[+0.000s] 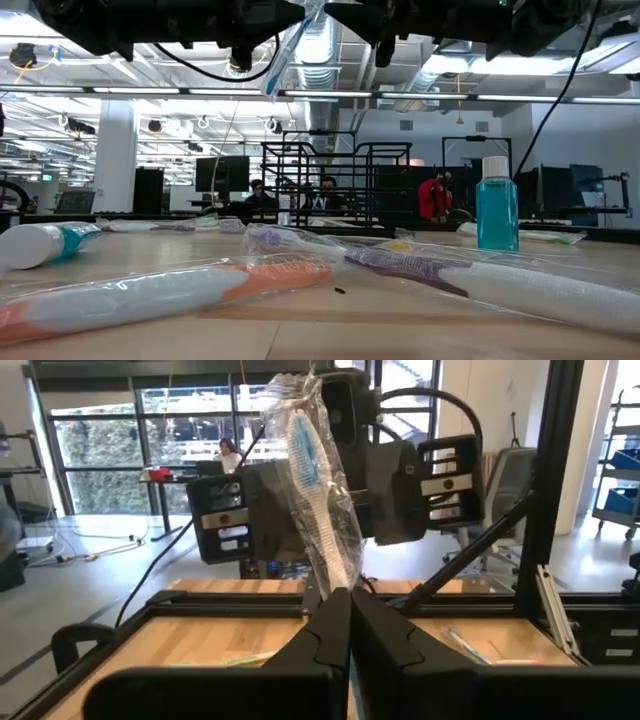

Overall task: Pick & Place toothbrushing station
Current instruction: Put the top left blue toothbrush into the wire organizer

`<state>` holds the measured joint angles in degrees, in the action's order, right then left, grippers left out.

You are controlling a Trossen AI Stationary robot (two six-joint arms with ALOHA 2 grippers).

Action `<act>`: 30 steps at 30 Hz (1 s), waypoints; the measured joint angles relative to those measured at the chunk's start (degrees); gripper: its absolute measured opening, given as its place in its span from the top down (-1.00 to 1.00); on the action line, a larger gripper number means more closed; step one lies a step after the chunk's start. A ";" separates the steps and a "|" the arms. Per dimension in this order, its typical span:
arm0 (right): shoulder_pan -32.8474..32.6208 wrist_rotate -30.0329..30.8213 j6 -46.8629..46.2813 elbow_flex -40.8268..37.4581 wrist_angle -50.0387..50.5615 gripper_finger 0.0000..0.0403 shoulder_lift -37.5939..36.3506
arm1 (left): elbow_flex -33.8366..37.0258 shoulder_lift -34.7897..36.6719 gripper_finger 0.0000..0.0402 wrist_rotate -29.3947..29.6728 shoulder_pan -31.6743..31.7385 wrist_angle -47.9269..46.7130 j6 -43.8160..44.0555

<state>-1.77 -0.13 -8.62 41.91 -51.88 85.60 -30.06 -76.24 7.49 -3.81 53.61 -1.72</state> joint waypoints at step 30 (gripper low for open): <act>0.01 -0.34 1.73 2.05 4.80 0.92 0.00 | -1.18 -4.49 1.00 -0.15 0.02 5.31 0.34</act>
<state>-1.76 -0.48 -6.90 43.97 -47.07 85.60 -31.24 -80.73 7.33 -3.79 58.92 -1.38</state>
